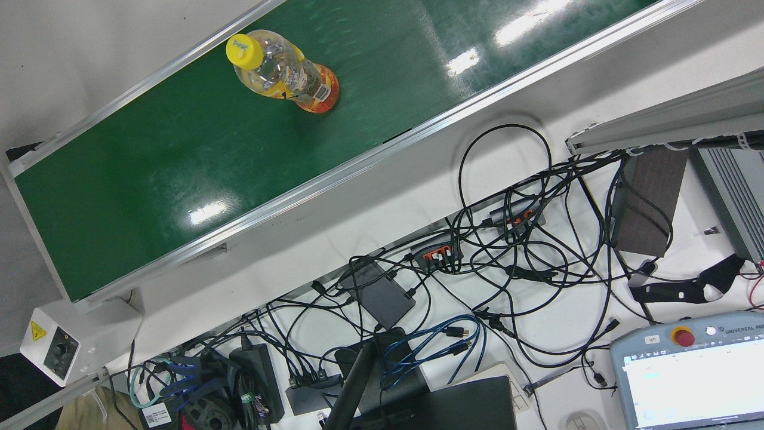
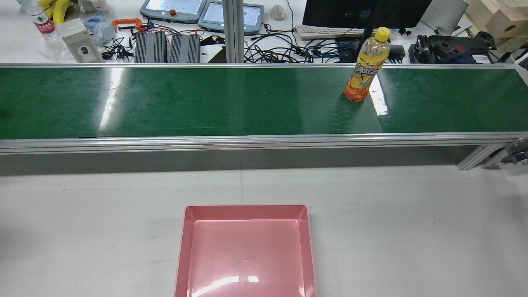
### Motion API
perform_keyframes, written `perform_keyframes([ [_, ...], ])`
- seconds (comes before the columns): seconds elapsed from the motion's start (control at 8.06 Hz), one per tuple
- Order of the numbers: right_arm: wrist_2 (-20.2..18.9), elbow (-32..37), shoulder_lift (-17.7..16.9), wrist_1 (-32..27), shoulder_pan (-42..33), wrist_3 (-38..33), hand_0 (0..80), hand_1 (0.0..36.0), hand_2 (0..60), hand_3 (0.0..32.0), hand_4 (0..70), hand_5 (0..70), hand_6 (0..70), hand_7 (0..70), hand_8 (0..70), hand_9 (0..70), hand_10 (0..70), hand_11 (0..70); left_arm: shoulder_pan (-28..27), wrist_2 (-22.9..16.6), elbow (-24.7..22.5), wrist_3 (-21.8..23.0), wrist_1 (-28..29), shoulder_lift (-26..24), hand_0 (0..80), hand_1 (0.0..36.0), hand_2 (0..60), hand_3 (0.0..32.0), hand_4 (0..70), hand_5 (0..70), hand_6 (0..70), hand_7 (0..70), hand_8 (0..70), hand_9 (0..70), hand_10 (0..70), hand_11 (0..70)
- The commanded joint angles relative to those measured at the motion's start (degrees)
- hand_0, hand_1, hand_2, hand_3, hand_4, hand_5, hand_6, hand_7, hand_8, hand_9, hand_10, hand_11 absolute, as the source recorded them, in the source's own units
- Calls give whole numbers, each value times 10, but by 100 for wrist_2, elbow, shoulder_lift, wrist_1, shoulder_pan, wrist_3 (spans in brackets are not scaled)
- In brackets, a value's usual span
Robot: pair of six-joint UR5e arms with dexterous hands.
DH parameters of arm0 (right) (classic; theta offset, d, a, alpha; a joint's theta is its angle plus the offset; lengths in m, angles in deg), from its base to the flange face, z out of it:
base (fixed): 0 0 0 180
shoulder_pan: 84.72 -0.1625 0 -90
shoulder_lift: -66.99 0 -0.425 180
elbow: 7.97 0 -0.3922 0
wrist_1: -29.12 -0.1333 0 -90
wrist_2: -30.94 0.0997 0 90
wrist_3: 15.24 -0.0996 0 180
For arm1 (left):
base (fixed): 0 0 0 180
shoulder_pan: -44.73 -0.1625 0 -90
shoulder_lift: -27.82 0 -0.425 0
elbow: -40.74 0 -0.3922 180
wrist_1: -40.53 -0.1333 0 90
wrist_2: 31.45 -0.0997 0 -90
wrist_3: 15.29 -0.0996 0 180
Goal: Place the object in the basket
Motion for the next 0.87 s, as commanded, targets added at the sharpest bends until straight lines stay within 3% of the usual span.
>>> perform_keyframes([
  [0.0,0,0,0,0,0,-9,0,0,0,0,0,0,0,0,0,0,0,0,1,0,0,-2,-3,0,492,148,31,0,10,186,9,0,3,27,88,147],
  [0.74,0,0,0,0,0,0,0,0,0,0,0,0,0,0,0,0,0,0,18,0,-88,6,-3,0,493,145,25,0,12,185,10,0,5,29,87,145],
])
